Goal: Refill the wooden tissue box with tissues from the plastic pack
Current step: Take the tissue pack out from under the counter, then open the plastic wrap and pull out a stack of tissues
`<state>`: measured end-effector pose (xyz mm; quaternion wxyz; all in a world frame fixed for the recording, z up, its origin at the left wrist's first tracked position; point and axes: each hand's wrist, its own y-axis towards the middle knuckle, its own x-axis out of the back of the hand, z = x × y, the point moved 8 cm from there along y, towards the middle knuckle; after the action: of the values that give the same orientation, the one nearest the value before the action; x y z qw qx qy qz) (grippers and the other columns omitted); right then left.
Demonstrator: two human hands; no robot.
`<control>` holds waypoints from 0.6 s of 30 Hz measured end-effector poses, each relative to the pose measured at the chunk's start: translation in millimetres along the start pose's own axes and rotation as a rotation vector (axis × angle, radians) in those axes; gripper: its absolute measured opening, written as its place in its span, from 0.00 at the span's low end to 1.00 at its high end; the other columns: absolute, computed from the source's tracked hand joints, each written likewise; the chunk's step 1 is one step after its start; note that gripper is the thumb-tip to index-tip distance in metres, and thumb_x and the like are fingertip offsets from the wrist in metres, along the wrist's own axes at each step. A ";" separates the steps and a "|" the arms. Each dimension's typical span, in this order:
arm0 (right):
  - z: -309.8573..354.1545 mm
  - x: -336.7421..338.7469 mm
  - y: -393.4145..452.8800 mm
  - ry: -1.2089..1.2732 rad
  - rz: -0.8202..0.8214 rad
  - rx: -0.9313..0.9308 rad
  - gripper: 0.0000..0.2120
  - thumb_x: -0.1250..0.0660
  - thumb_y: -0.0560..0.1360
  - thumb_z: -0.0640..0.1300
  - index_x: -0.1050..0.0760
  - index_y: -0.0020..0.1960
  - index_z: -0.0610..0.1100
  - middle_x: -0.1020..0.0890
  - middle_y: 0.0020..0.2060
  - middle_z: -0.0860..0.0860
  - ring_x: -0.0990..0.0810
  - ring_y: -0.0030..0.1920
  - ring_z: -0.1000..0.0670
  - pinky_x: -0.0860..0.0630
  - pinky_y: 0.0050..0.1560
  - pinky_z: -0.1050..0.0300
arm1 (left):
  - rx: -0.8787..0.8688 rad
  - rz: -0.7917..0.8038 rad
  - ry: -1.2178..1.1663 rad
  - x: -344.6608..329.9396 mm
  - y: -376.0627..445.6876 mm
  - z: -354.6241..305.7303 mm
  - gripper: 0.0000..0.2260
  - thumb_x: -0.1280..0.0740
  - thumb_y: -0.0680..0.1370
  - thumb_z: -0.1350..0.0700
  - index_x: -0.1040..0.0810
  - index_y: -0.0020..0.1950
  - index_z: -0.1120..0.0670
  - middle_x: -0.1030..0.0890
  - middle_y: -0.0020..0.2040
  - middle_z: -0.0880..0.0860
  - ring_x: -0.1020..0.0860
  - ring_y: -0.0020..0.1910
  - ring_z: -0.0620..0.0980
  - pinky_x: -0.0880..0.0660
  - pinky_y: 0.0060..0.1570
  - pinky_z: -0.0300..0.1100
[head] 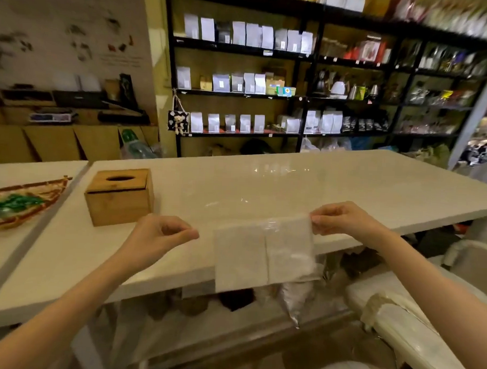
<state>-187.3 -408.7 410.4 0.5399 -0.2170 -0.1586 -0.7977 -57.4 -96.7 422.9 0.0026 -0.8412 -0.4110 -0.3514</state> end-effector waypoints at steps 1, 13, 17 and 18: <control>10.0 -0.9 11.2 0.011 -0.021 0.025 0.06 0.34 0.74 0.41 0.19 0.49 0.45 0.16 0.44 0.45 0.18 0.43 0.49 0.20 0.41 0.65 | 0.017 -0.028 -0.015 10.9 9.8 0.3 0.03 0.30 0.71 0.54 0.16 0.40 0.50 0.15 0.37 0.42 0.20 0.42 0.40 0.29 0.41 0.29; 23.1 -39.5 151.0 0.070 -0.140 -0.044 0.05 0.31 0.72 0.37 0.18 0.47 0.42 0.17 0.33 0.47 0.20 0.28 0.58 0.22 0.37 0.63 | 0.244 -0.127 0.058 57.2 105.3 87.4 0.08 0.34 0.75 0.55 0.20 0.35 0.50 0.17 0.36 0.51 0.20 0.37 0.47 0.22 0.34 0.38; 8.7 -55.7 172.0 0.135 -0.196 -0.104 0.06 0.29 0.70 0.35 0.20 0.47 0.41 0.20 0.29 0.48 0.24 0.23 0.59 0.24 0.29 0.67 | 0.238 -0.125 0.200 49.2 115.0 101.3 0.10 0.36 0.76 0.56 0.19 0.37 0.56 0.18 0.32 0.53 0.21 0.31 0.50 0.22 0.36 0.46; 5.4 -60.4 177.2 0.146 -0.204 -0.118 0.06 0.29 0.70 0.35 0.21 0.46 0.42 0.20 0.27 0.50 0.24 0.22 0.58 0.25 0.28 0.68 | 0.222 -0.122 0.268 45.3 117.7 103.8 0.11 0.37 0.77 0.57 0.20 0.37 0.59 0.18 0.32 0.55 0.20 0.32 0.52 0.21 0.37 0.46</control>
<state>-2.0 -423.2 387.1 0.4523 -0.1727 -0.0932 -0.8700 104.2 -113.0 405.1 0.1287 -0.7550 -0.4935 -0.4121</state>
